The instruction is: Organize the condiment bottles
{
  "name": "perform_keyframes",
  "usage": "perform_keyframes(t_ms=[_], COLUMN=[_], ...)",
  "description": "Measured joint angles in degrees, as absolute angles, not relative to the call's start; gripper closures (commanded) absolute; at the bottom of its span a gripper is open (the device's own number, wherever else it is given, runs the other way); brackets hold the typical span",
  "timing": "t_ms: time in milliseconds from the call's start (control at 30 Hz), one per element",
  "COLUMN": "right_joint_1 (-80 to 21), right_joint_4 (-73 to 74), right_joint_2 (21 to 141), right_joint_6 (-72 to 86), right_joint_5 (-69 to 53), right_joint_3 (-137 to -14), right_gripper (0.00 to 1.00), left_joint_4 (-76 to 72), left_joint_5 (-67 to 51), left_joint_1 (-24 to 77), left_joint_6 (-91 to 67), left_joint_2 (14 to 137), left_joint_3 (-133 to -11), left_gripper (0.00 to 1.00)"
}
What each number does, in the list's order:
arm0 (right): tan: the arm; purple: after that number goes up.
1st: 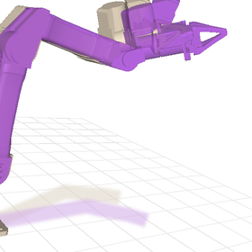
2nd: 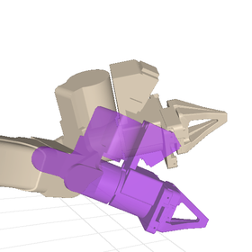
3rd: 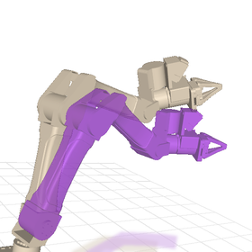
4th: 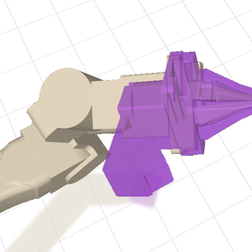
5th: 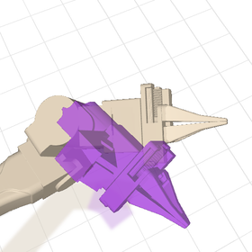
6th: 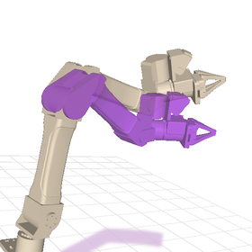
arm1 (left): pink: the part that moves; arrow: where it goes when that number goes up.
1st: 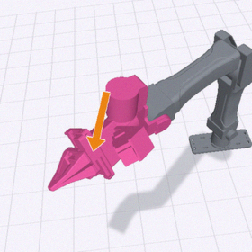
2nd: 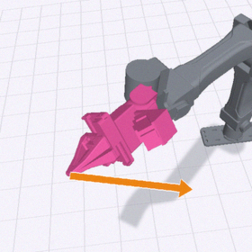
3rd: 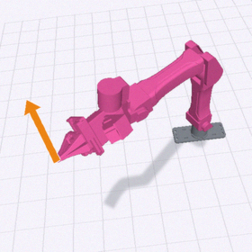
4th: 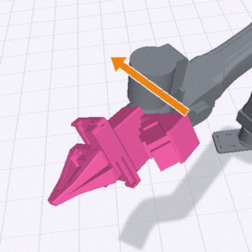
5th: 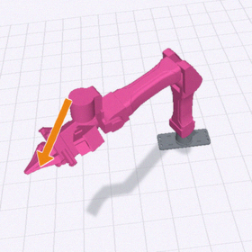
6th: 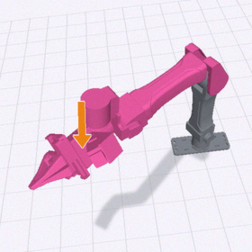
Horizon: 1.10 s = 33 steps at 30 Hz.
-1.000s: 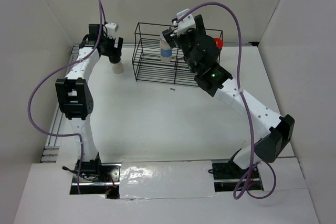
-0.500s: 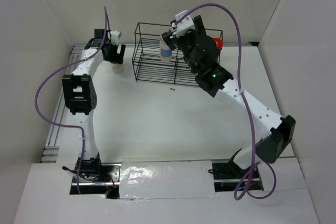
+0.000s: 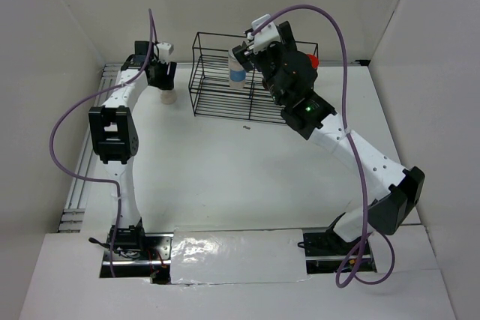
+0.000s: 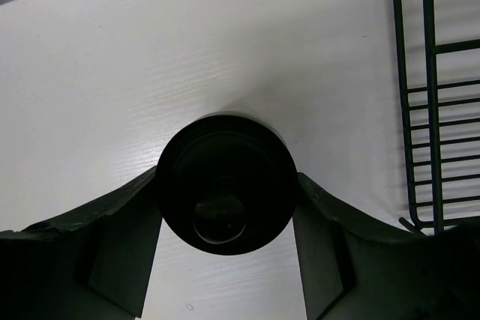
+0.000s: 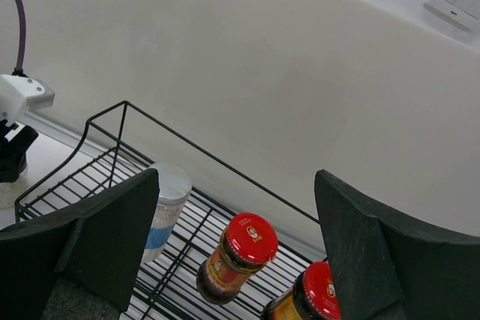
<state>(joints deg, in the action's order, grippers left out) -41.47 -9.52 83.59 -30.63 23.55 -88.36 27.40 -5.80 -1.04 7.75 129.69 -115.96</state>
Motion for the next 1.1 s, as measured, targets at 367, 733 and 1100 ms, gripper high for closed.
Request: perform_keyframes(t_ms=[367,733,1100], right_joint_1=[-41.32,-40.95,-40.82], right_joint_4=[-9.50,-9.34,-8.12], right_joint_2=[82.81,78.78,73.21], right_joint_6=[-31.03,-30.94,-29.17], right_joint_5=[23.59,23.59,24.08], right_joint_3=[-86.17,-81.91,-78.30], right_gripper=[0.09,0.09,0.09], left_joint_4=[32.14,39.09,43.68], left_joint_5=[-8.75,-15.49,-20.91], left_joint_1=[-3.27,-3.79,7.05], left_joint_6=[10.74,13.63,14.85], left_joint_2=[126.37,107.22,99.85], left_joint_3=[-115.87,-119.11,-123.42], left_gripper=[1.00,1.00,1.00])
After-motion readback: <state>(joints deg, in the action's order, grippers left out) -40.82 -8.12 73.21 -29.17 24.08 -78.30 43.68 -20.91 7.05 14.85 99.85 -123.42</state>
